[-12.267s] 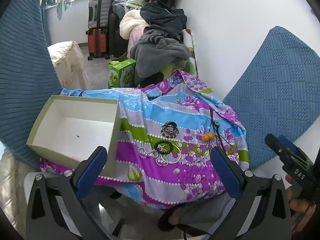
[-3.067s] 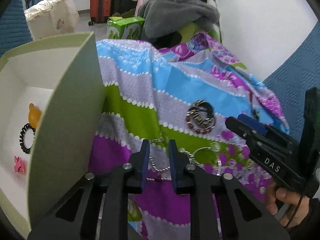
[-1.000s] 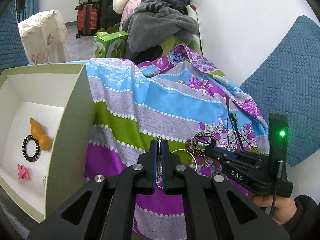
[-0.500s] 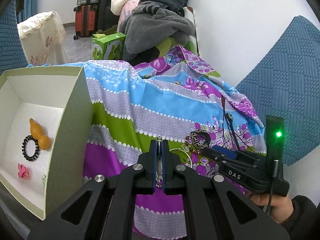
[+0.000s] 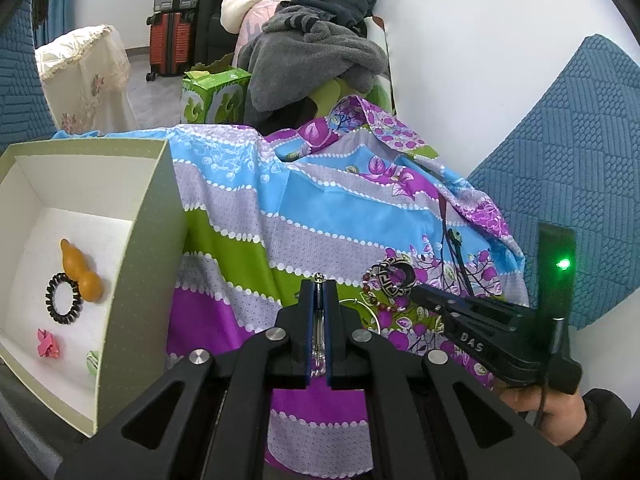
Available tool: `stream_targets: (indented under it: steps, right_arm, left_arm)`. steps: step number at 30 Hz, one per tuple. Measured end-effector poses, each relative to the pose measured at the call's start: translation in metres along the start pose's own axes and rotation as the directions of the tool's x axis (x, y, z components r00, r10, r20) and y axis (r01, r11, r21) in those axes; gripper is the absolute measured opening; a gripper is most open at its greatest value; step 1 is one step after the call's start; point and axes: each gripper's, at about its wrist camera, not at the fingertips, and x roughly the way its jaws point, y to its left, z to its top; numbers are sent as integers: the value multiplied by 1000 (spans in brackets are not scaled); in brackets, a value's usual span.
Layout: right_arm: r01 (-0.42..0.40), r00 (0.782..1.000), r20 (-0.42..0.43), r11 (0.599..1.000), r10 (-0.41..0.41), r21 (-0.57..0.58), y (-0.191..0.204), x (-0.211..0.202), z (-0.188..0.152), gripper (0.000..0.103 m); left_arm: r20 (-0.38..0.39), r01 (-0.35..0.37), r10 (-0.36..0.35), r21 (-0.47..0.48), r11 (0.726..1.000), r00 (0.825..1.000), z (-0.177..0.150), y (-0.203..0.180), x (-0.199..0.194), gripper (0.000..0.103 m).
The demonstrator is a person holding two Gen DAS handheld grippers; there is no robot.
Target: Organize jewelry
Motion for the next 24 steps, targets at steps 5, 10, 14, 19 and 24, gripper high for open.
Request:
stream_targets:
  steps: [5, 10, 14, 19, 24]
  right_arm:
    - [-3, 999, 52, 1000, 4, -16, 13, -25, 5, 1]
    - [15, 998, 57, 999, -13, -41, 20, -29, 6, 1]
    - [-35, 999, -16, 999, 34, -24, 10, -1, 0, 7]
    - [-41, 999, -21, 995, 40, -88, 20, 13, -1, 13]
    - [-28, 1000, -9, 989, 27, -142, 28, 22, 2, 23]
  left_arm:
    - [20, 5, -5, 3, 1000, 1000, 4, 1, -14, 3]
    - [49, 9, -9, -3, 1000, 999, 7, 5, -31, 4]
    - [52, 14, -14, -1, 1000, 999, 2, 8, -36, 4]
    - [-12, 44, -45, -23, 999, 999, -13, 17, -20, 4]
    - [-76, 41, -45, -58, 998, 996, -29, 25, -6, 4]
